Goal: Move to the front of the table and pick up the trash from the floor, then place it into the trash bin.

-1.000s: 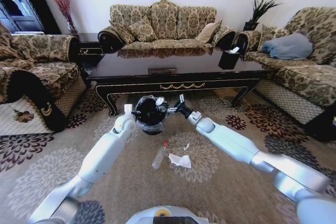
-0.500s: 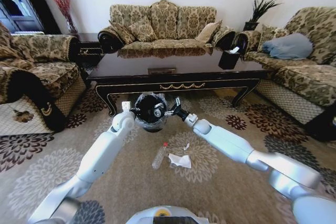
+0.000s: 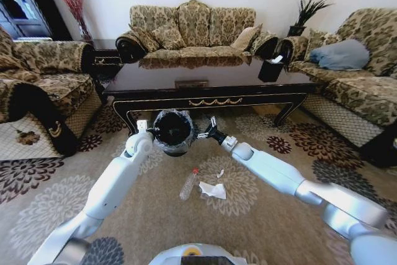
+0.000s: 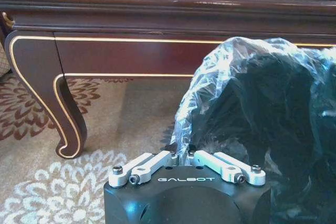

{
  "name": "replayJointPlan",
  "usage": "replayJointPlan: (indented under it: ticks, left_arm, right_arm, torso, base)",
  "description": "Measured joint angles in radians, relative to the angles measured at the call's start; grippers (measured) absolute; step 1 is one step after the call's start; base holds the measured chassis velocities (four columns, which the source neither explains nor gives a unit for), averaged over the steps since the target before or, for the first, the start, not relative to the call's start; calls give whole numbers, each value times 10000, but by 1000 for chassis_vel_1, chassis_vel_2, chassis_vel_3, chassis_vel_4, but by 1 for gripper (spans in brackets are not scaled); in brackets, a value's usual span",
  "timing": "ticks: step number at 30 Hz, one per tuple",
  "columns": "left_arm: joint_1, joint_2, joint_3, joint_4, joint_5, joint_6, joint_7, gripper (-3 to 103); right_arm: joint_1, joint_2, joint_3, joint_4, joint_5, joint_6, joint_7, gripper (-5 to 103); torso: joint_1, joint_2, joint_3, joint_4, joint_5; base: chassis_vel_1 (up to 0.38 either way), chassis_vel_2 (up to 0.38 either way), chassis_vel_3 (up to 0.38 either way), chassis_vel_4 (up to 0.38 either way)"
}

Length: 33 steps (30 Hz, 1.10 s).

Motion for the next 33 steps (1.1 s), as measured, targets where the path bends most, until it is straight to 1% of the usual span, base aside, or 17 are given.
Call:
replayJointPlan:
  ticks: [6, 11, 13, 14, 15, 17, 18, 20, 21, 22, 23, 24, 27, 29, 31, 32, 33]
  left_arm:
    - [312, 45, -166, -125, 50, 0, 5, 2]
    - [677, 398, -628, -432, 47, 14, -41, 2]
    - [760, 839, -1082, -761, -240, 103, -183, 2]
    - [760, 839, -1082, -761, -240, 103, -183, 2]
    - [780, 1144, -1339, -972, -458, 135, -262, 2]
    - [895, 1720, -1823, -1347, -774, 158, -304, 2]
    - [895, 1720, -1823, -1347, -774, 158, -304, 2]
    - [1166, 2151, -2289, -1632, -977, 160, -352, 2]
    - [1307, 2257, -2455, -1738, -1028, 163, -361, 2]
    - [1307, 2257, -2455, -1738, -1028, 163, -361, 2]
    - [1655, 2386, -2771, -1991, -1091, 169, -374, 2]
    - [1894, 2429, -2946, -2186, -1129, 173, -384, 2]
    - [2336, 2471, -3238, -2573, -1163, 176, -401, 2]
    - [2706, 2498, -3467, -2903, -1170, 179, -463, 2]
    - [2951, 2502, -3651, -3120, -1172, 191, -511, 2]
    - [2951, 2502, -3651, -3120, -1172, 191, -511, 2]
    - [3015, 2499, -3715, -3178, -1172, 194, -517, 2]
  right_arm:
    - [258, 0, 262, 258, 314, -84, 95, 100]
    - [251, -485, 366, 956, 1408, -567, -309, 100]
    - [18, -1025, 367, 1417, 2354, -1022, -903, 100]
    - [18, -1025, 367, 1417, 2354, -1022, -903, 100]
    - [-142, -1245, 365, 1507, 2662, -1190, -1143, 100]
    - [-613, -1554, 350, 1518, 3091, -1514, -1918, 100]
    - [-613, -1554, 350, 1518, 3091, -1514, -1918, 100]
    - [-1143, -1643, 263, 1212, 2939, -1723, -3024, 100]
    - [-1330, -1613, 206, 1045, 2777, -1744, -3394, 100]
    - [-1330, -1613, 206, 1045, 2777, -1744, -3394, 100]
    - [-1701, -1431, 80, 740, 2449, -1759, -3945, 100]
    - [-1891, -1279, -3, 622, 2342, -1760, -4069, 100]
    - [-2181, -960, -211, 454, 2244, -1756, -4021, 100]
    - [-2352, -659, -459, 273, 2123, -1740, -3604, 100]
    - [-2468, -384, -743, 133, 1937, -1791, -2557, 100]
    - [-2468, -384, -743, 133, 1937, -1791, -2557, 100]
    - [-2492, -294, -907, 157, 1964, -1926, -1849, 100]
  torso:
    - [0, 0, 0, 2, -2]
    - [0, 0, 0, 3, -5]
    - [-1, 1, 0, 1, -3]
    - [-1, 1, 0, 1, -3]
    - [0, 1, -1, 0, -3]
    - [-1, 1, -2, -2, 1]
    - [-1, 1, -2, -2, 1]
    - [-2, 1, -2, 0, 2]
    - [-1, 1, -2, 1, 0]
    - [-1, 1, -2, 1, 0]
    - [-1, 1, -1, 0, 0]
    - [-1, 0, -1, 1, -1]
    - [-1, 1, -2, 3, -4]
    - [-2, 1, -2, 3, 0]
    - [-2, 0, -1, 3, -4]
    - [-2, 0, -1, 3, -4]
    - [-1, 0, -1, 2, -3]
  base:
    - [0, 0, 0, 0]
    - [0, 0, 0, 0]
    - [0, 0, 0, 0]
    - [0, 0, 0, 0]
    - [0, 0, 0, 0]
    - [0, 0, 0, 0]
    - [0, 0, 0, 0]
    - [0, 0, 0, 0]
    - [0, 0, 0, 0]
    - [0, 0, 0, 0]
    - [0, 0, 0, 0]
    - [0, 0, 0, 0]
    - [0, 0, 0, 0]
    - [0, 0, 0, 0]
    - [0, 0, 0, 0]
    - [0, 0, 0, 0]
    - [0, 0, 0, 0]
